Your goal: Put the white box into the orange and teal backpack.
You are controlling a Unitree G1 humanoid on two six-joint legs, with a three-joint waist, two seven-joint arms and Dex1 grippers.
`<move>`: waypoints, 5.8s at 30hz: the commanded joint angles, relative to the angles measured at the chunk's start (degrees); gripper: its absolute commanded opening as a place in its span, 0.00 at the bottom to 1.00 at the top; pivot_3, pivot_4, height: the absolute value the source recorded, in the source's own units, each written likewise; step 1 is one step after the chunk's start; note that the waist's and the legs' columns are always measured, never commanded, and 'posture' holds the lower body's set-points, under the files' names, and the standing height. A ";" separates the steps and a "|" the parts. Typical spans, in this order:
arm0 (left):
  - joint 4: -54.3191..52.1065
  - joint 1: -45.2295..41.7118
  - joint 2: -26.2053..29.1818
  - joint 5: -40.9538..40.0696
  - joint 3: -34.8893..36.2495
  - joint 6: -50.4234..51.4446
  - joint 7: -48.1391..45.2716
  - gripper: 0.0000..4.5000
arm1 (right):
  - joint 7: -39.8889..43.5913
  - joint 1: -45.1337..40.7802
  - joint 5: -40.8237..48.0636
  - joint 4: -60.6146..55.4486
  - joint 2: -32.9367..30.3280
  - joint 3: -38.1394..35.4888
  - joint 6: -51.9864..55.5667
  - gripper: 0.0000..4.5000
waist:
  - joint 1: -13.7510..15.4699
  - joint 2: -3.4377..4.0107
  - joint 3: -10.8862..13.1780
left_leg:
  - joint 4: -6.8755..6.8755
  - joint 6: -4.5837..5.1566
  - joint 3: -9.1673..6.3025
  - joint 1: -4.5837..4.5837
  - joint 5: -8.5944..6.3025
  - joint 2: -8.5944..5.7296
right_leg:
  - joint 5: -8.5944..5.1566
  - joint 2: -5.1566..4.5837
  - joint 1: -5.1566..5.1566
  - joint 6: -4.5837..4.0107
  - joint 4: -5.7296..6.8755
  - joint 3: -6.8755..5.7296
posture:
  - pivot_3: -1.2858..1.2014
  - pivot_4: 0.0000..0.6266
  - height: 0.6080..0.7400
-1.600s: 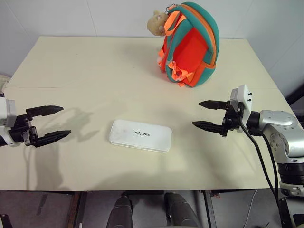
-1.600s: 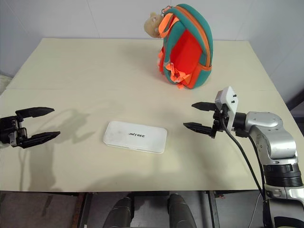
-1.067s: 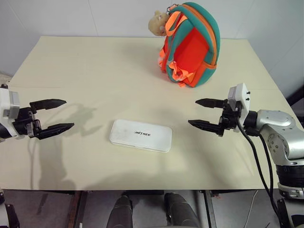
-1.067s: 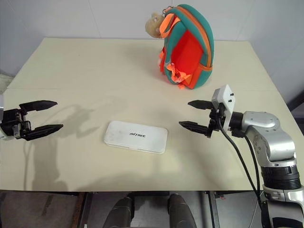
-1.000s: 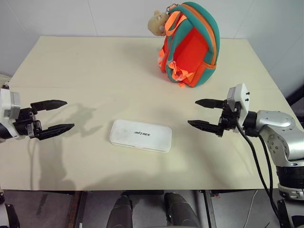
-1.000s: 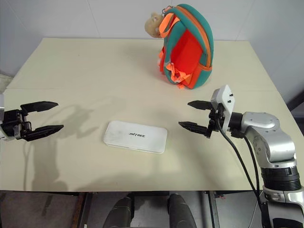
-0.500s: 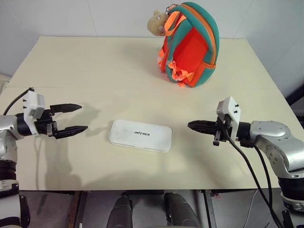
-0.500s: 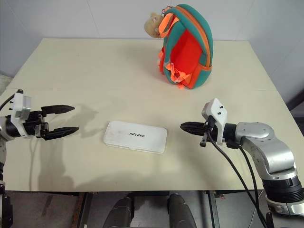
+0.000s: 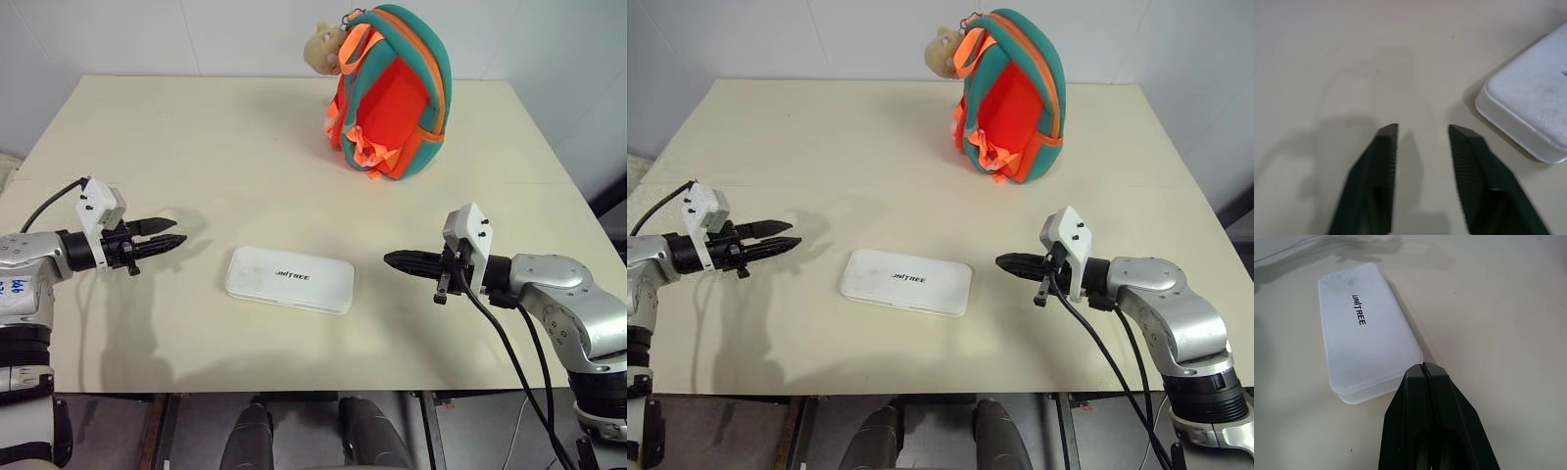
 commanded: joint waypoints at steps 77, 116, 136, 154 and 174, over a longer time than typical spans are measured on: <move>-18.87 9.61 2.52 -6.68 -2.80 19.59 -2.48 0.00 | 1.36 -0.47 -15.60 0.72 2.29 14.42 -4.49 0.00 | 0.07 -0.04 -0.03 | 0.01 -0.01 -0.07 -0.01 0.01 -0.04 | -0.01 -0.02 0.02 -0.03 -0.10 -0.04 | 0.52 0.24 1.00; -7.12 1.84 1.22 -10.99 -0.23 23.63 -3.57 0.99 | -2.19 -3.94 -22.30 10.46 1.90 9.53 -20.20 1.00 | -0.03 -0.05 -0.02 | 0.01 -0.02 -0.07 -0.01 0.01 -0.05 | 0.00 -0.02 0.04 -0.01 -0.08 -0.05 | 0.52 0.24 1.00; 13.32 -9.86 -0.42 -12.73 -11.14 50.54 -13.52 0.99 | -1.54 -3.44 -25.60 11.72 4.50 12.80 -25.95 1.00 | 0.02 0.03 -0.05 | 0.05 -0.02 -0.09 0.15 0.01 -0.09 | -0.07 -0.01 0.09 -0.02 0.24 -0.06 | 0.52 0.24 1.00; 16.16 -13.72 -5.16 -12.22 -13.96 52.00 -15.57 0.99 | -0.62 -3.08 -25.28 11.13 4.78 12.52 -26.33 1.00 | 0.05 0.01 -0.05 | 0.07 -0.06 -0.15 0.14 0.03 -0.10 | -0.09 -0.01 0.07 -0.02 0.29 -0.09 | 0.52 0.24 1.00; 15.55 -17.02 -8.28 -12.30 -14.45 49.37 -15.57 0.99 | -0.69 -3.59 -25.59 11.41 5.66 12.76 -26.76 1.00 | 0.00 0.01 -0.05 | 0.10 -0.07 -0.18 0.11 0.04 -0.11 | -0.08 -0.01 0.07 0.00 0.30 -0.10 | 0.52 0.24 1.00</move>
